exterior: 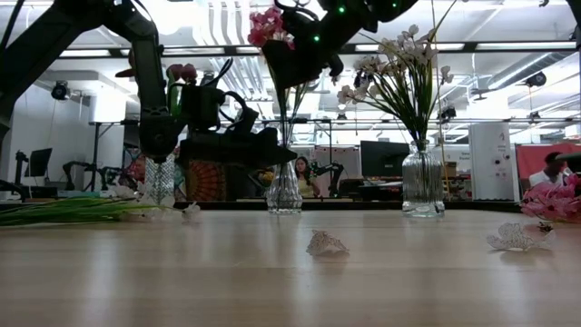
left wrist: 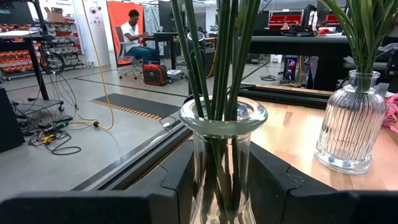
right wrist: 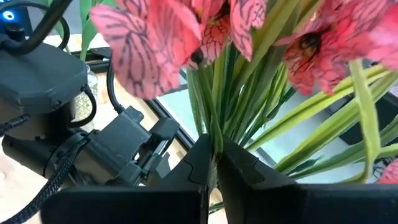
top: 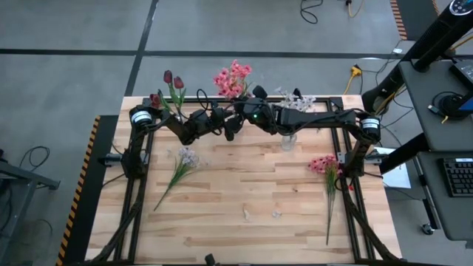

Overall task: Sort flowers into vase by color
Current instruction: Put the left pink flowers into the middle transparent vase, then put the white flowers into the right transparent vase

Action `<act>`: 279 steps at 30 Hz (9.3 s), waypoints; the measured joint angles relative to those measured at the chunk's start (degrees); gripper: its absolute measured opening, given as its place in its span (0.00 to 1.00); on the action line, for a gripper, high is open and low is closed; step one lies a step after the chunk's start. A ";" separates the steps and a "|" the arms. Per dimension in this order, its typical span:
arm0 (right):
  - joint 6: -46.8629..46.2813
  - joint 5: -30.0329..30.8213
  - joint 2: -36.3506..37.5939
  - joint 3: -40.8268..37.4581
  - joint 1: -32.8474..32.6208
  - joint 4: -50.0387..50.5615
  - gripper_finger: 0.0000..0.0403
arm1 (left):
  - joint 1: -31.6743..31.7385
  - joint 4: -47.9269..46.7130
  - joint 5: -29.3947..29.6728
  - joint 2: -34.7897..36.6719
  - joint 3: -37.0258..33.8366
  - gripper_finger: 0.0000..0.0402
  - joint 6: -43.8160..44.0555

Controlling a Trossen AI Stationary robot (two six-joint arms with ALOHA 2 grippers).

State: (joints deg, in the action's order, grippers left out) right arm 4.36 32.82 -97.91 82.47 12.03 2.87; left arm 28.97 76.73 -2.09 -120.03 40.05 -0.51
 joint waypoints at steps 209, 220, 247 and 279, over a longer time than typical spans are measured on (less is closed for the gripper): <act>0.01 -4.28 11.14 -3.38 -3.59 -1.84 0.50 | 0.02 -0.17 0.22 0.69 -0.63 0.54 1.68; 0.79 -4.26 11.68 -3.38 -4.88 -1.77 0.50 | 0.01 -2.19 0.21 1.91 -0.65 0.54 2.67; 1.73 -4.22 13.80 -3.38 -5.83 -0.31 0.50 | -0.85 -3.87 1.20 12.57 -10.33 0.82 3.82; -17.53 -4.57 23.31 -3.38 -24.02 23.04 0.50 | -26.28 -41.48 13.95 34.61 -12.18 0.81 5.44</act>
State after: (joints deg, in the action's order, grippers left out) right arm -13.18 28.25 -74.60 79.09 -11.98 25.92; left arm 2.69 35.25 11.86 -85.42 27.87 4.93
